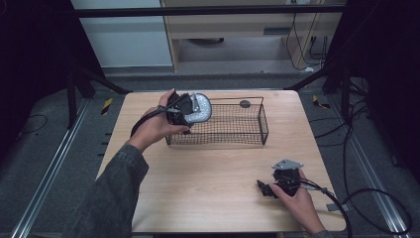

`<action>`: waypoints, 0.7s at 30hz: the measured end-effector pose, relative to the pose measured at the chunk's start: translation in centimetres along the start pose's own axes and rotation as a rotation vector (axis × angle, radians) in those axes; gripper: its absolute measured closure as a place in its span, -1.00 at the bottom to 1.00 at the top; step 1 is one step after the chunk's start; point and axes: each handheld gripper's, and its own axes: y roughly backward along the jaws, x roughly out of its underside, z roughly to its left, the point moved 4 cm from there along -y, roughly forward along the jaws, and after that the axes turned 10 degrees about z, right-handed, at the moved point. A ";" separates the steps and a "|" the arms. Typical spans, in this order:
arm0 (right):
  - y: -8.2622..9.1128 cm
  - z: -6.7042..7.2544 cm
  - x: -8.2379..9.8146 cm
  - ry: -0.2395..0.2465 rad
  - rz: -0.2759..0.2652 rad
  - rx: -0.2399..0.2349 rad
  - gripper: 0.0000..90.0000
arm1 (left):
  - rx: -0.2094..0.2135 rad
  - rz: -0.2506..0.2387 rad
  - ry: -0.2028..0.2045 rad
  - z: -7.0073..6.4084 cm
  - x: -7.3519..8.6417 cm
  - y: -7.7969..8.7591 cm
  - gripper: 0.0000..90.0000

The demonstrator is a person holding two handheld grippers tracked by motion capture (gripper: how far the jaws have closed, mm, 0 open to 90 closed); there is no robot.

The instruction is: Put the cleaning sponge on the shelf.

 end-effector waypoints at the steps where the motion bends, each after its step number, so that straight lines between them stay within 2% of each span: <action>1: 0.0 0.0 0.0 0.000 0.000 0.000 -0.99 | -0.004 -0.002 -0.006 0.0 -0.1 -0.1 -0.84; 4: 0.0 0.0 0.0 0.000 0.000 -0.002 -0.99 | -0.011 0.002 -0.028 0.1 -0.2 -0.3 -0.84; 11: 0.0 0.0 0.0 -0.003 -0.003 0.000 -0.99 | -0.015 0.014 -0.042 0.1 -0.4 -1.4 -0.84; 21: -0.1 0.0 -0.1 0.000 -0.003 0.001 -0.99 | 0.008 0.031 -0.058 -0.1 -0.9 -2.7 -0.84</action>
